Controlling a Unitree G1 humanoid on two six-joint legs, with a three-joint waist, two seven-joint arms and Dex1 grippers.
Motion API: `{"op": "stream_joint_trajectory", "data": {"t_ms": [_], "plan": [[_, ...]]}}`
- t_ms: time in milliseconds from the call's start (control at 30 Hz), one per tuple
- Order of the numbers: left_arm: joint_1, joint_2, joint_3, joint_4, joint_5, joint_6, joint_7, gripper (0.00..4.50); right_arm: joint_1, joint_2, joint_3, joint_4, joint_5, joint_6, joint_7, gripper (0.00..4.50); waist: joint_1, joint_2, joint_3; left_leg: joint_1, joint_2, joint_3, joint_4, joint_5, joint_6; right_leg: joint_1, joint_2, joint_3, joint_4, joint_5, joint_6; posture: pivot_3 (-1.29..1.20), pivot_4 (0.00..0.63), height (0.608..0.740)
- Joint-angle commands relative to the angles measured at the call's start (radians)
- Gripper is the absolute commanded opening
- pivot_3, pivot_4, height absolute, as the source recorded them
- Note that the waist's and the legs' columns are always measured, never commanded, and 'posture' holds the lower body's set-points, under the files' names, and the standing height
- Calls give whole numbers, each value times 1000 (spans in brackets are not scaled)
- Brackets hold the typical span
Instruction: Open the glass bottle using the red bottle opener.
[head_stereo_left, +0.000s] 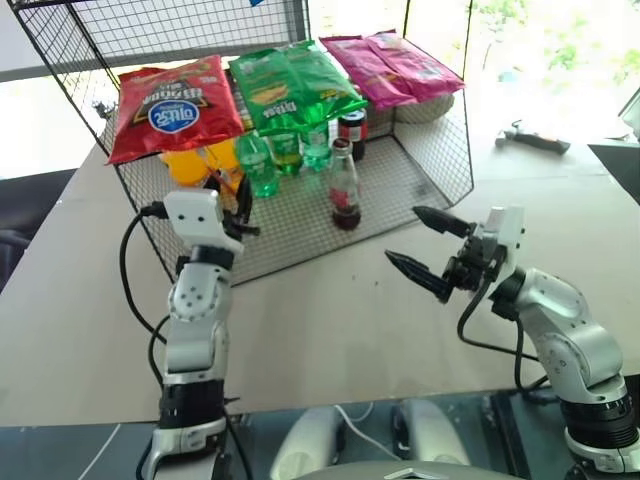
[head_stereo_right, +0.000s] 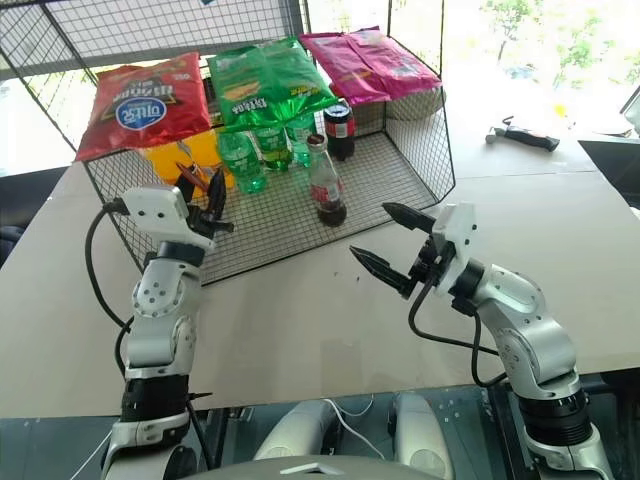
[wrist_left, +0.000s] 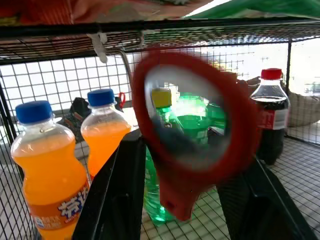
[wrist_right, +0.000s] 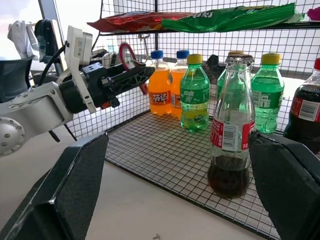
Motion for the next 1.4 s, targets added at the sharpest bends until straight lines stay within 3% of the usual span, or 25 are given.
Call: {"op": "stream_joint_trajectory", "data": {"t_ms": [33,667,1067,1400], "plan": [[37,-2,-5,-109,-19,39,-4,2037,-8,-5,-13,-15,9,-17,9,4500,0,0,0,0,0,0,0,0,0,0,0,0,0,0,0,0,150,735],[154,-37,-56,-69,-18,196,-23,2037,10,7,7,15,-26,-57,27,4500,1,0,0,0,0,0,0,0,0,0,0,0,0,0,0,0,150,735],[57,-25,-41,18,79,366,105,2037,40,11,8,46,-50,-101,46,4500,1,0,0,0,0,0,0,0,0,0,0,0,0,0,0,0,150,735],[-50,-2,-54,82,105,565,119,2037,48,14,10,39,-60,-107,36,4500,1,0,0,0,0,0,0,0,0,0,0,0,1,0,0,0,150,735]]}}
